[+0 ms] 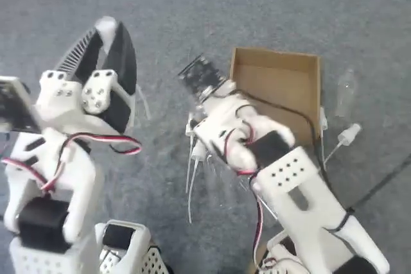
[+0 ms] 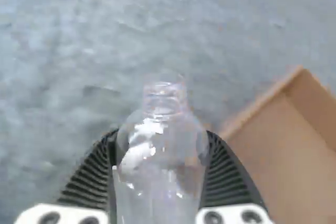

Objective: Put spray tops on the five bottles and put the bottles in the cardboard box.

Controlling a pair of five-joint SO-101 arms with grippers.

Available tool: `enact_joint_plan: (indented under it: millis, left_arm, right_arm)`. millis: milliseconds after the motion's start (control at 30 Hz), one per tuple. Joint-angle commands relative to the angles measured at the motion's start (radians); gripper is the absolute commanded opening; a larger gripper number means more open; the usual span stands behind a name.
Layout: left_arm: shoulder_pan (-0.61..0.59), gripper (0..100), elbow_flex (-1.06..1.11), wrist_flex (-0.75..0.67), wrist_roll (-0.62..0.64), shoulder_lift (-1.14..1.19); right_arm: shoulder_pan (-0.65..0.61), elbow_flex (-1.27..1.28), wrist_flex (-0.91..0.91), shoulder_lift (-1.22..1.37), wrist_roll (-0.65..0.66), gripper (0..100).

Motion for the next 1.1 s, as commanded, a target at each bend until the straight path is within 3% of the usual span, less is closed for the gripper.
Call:
enact_joint_plan:
  millis: [0, 133, 233, 433, 800, 1067]
  left_arm:
    - [-0.095, 1, 0.065, -0.147, 0.132, -0.014]
    - [-0.236, 1, 0.165, -0.241, 0.236, -0.014]
    - [-0.264, 1, 0.200, -0.252, 0.245, -0.014]
    - [-0.258, 1, 0.220, -0.250, 0.245, -0.014]
    - [-0.140, 1, 0.262, -0.180, 0.247, -0.014]
    - [-0.130, 1, 0.381, -0.176, 0.245, -0.014]
  right_arm:
    - [-0.074, 0.031, -0.071, -0.054, -0.015, 0.7]
    - [-0.154, 0.061, -0.125, -0.054, -0.015, 0.6]
    - [-0.183, 0.107, -0.208, -0.054, -0.018, 0.6]
    - [-0.182, 0.190, -0.383, -0.054, -0.020, 0.6]
    - [-0.182, 0.193, -0.390, -0.054, -0.021, 0.6]
    - [-0.179, 0.193, -0.398, -0.056, -0.023, 0.6]
